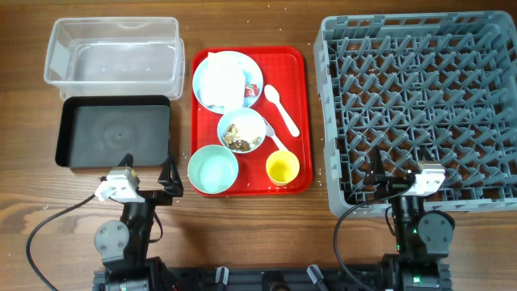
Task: Sort waste into correct bins and load items into the dishwasher rack
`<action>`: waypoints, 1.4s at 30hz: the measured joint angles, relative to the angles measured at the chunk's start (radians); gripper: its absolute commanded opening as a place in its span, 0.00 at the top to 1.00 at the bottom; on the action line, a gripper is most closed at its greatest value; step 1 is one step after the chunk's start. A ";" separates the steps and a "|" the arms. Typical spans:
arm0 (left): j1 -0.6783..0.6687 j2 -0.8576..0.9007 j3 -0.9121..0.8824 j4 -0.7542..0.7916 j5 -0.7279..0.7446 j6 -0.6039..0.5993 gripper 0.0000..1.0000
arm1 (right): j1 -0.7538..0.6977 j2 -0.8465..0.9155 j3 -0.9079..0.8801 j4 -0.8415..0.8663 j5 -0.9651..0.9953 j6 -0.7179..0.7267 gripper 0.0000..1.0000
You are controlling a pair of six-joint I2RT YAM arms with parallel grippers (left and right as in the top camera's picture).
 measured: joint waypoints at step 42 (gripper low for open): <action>0.000 0.000 0.000 0.006 0.000 0.000 0.00 | 0.000 0.000 0.000 0.097 -0.053 0.012 0.00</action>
